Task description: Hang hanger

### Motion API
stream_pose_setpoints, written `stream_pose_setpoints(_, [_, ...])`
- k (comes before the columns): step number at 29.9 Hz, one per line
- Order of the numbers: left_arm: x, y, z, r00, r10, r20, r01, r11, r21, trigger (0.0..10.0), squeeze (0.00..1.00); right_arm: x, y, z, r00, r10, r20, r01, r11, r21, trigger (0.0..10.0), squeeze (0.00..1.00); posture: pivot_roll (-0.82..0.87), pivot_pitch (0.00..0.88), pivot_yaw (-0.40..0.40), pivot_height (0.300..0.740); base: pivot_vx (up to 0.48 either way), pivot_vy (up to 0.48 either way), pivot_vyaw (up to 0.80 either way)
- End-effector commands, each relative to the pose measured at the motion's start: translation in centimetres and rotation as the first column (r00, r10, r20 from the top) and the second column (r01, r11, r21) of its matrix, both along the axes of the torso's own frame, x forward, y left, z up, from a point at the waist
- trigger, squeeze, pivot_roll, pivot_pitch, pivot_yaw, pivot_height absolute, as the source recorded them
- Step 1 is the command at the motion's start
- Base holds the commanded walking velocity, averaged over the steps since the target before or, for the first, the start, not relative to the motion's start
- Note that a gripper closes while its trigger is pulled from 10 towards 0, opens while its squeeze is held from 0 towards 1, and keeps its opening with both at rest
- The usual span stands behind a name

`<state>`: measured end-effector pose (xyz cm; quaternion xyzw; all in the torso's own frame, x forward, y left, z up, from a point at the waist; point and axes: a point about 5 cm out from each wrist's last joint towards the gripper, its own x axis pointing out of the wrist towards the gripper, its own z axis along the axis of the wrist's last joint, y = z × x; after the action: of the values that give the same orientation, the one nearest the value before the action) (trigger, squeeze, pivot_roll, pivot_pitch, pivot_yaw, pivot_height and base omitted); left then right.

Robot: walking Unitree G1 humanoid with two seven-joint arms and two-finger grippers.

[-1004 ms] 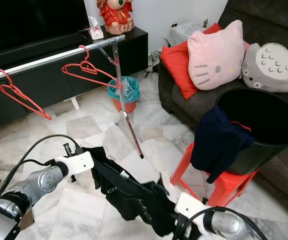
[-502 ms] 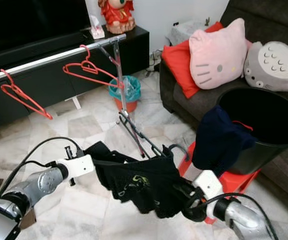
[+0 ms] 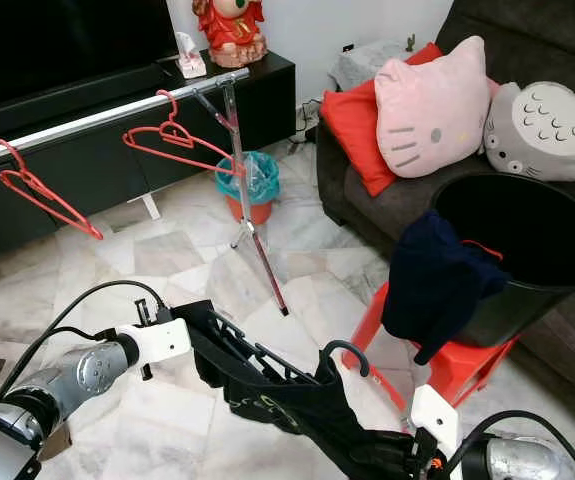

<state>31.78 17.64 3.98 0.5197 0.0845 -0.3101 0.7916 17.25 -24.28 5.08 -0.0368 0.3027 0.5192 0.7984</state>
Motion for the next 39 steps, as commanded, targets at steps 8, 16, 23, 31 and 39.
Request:
stream_pose_setpoints(8, [0.3,2.0,0.2,0.997,0.074,0.001,-0.074,0.996,0.048,10.0,0.0,-2.4,-0.3,-1.6,0.983,0.084,-0.161,-0.104,0.987,-0.123,0.0,0.0,-0.1,0.029,0.072,0.74,0.0,0.0,0.0])
stream_pose_setpoints(16, [0.5,2.0,0.4,0.996,0.082,0.019,-0.083,0.994,0.069,10.0,0.0,-1.7,0.2,-2.3,0.991,0.03,-0.133,-0.048,0.99,-0.135,0.0,0.0,-0.1,0.025,0.075,0.74,0.0,0.0,0.0])
stream_pose_setpoints(23, [0.9,2.1,0.9,0.994,0.093,0.059,-0.097,0.993,0.074,10.0,0.0,-2.4,-0.1,-3.2,0.983,0.042,-0.18,-0.079,0.976,-0.202,0.0,0.0,-0.1,0.028,0.073,0.74,0.0,0.0,0.0])
stream_pose_setpoints(31, [1.2,1.8,1.5,0.988,0.104,0.111,-0.107,0.994,0.026,10.0,0.0,-0.2,1.0,-4.3,0.995,-0.1,-0.006,0.097,0.976,-0.195,0.0,0.0,-0.09,0.038,0.073,0.74,0.0,0.0,0.0])
stream_pose_setpoints(39, [1.1,1.7,1.3,0.99,0.108,0.095,-0.109,0.994,0.004,10.0,0.0,3.8,0.9,-2.3,0.894,-0.405,0.19,0.411,0.912,0.013,0.0,0.0,-0.09,0.043,0.071,0.74,0.0,0.0,0.0])
